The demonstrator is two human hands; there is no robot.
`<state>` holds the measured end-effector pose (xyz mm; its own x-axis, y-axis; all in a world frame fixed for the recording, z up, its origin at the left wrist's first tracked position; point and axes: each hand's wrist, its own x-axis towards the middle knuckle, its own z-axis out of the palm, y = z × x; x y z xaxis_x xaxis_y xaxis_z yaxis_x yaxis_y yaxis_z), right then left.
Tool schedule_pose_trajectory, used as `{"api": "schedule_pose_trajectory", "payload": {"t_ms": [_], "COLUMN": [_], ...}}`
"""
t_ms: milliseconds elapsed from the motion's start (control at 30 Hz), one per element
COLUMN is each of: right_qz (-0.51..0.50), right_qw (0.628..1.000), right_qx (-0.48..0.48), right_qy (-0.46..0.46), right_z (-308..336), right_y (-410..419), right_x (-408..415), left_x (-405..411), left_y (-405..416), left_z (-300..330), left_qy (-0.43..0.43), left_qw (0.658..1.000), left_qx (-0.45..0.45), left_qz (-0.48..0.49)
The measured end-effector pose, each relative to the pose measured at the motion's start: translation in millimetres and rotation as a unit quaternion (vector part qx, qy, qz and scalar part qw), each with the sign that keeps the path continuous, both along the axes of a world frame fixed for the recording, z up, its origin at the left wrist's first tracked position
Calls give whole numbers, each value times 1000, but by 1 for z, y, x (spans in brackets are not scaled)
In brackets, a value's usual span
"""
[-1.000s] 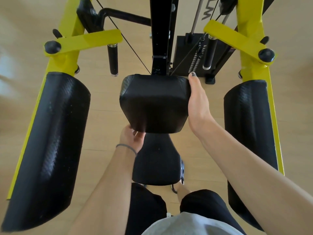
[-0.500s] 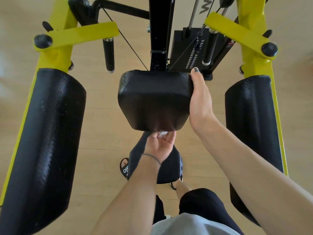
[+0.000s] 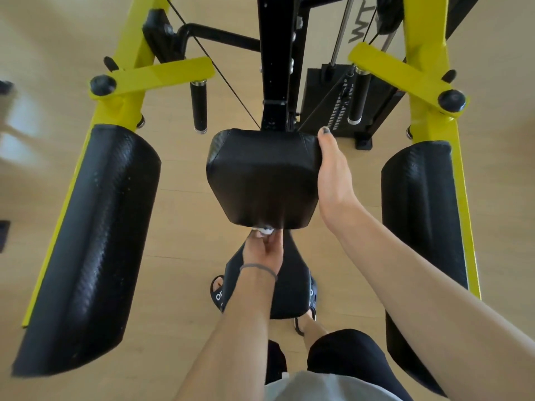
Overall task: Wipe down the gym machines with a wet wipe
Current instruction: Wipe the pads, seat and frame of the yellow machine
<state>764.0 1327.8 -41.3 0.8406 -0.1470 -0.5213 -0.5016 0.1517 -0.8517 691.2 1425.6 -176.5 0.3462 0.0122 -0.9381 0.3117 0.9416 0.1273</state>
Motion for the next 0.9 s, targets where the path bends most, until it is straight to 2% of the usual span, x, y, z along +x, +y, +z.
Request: {"api": "schedule_pose_trajectory", "payload": {"t_ms": [100,167,233,267,300,367,433,467,567,667,733,800,833,900], "right_qz": [-13,-9,3,8,12,16,18,17,19,13,14,13,9,5], "right_qw": [1000,1000,1000,1000,1000,1000,1000,1000,999,999,999,999,999,999], "right_qx": [-2,-3,1,4,4,5,3,0,-3,3,4,7,5,-6], "right_qy": [6,10,13,12,12,20,26,26,32,42,50,51,50,50], "right_z": [0,0,2,3,4,6,8,10,14,14,15,17,20,24], "right_y": [2,2,0,0,-1,-1,-1,-1,-1,0,-1,-1,0,1], "right_x": [0,1,1,0,0,0,-1,-1,-2,-2,-2,-1,-1,0], "left_x": [-10,-17,-14,-10,-7,-3,5,8,10,17,29,45,54,73], "left_y": [22,24,25,28,31,36,41,42,57,70,78,86,87,85], "left_z": [12,15,22,27,37,55,77,93,123,154,173,190,199,213], "left_qy": [-14,-1,27,41,29,6,-25,-40,-100,-143,-221,-302,-316,-309], "left_qw": [995,997,993,981,954,920,862,826,744,661,618,575,524,385], "left_qx": [80,73,112,188,280,376,488,532,601,675,694,670,666,671], "left_qz": [-58,-21,-17,-38,-103,-113,-134,-183,-275,-296,-296,-360,-426,-552]}}
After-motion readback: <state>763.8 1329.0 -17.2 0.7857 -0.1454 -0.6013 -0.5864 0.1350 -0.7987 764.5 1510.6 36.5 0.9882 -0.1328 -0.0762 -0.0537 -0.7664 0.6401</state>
